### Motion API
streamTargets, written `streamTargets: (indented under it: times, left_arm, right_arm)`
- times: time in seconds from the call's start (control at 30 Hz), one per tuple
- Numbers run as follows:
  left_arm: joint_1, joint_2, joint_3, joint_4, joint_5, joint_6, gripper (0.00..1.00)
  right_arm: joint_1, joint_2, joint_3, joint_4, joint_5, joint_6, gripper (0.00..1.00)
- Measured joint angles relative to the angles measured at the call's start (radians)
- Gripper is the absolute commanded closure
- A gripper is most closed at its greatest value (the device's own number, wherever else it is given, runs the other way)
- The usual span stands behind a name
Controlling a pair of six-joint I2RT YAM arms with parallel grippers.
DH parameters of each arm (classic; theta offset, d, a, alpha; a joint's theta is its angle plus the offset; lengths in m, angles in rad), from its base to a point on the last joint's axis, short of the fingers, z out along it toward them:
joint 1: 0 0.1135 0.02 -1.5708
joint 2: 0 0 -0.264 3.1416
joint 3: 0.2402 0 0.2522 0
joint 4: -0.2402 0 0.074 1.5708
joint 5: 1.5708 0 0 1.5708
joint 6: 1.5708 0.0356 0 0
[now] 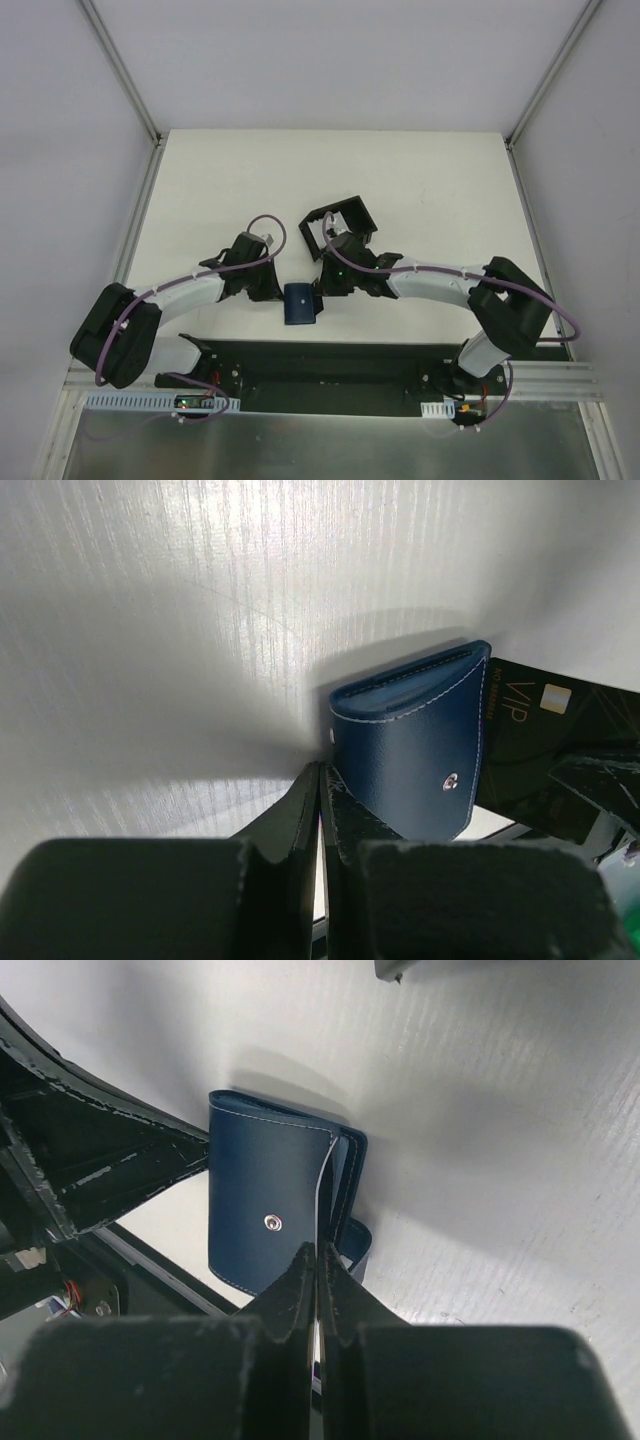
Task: Put the credit cards into the card holder
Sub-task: Open the card holder at the center of the board.
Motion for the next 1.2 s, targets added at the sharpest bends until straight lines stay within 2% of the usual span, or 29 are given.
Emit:
streamTargets:
  times: [0.83, 1.2]
  left_arm:
    - [0.000, 0.070, 0.049, 0.016, 0.002, -0.005, 1.00]
    - [-0.001, 0.082, 0.068, 0.005, 0.001, -0.005, 1.00]
  right_arm:
    - [-0.009, -0.114, -0.097, 0.155, -0.028, 0.066, 1.00]
    - [-0.002, 0.008, -0.106, 0.281, -0.054, 0.130, 1.00]
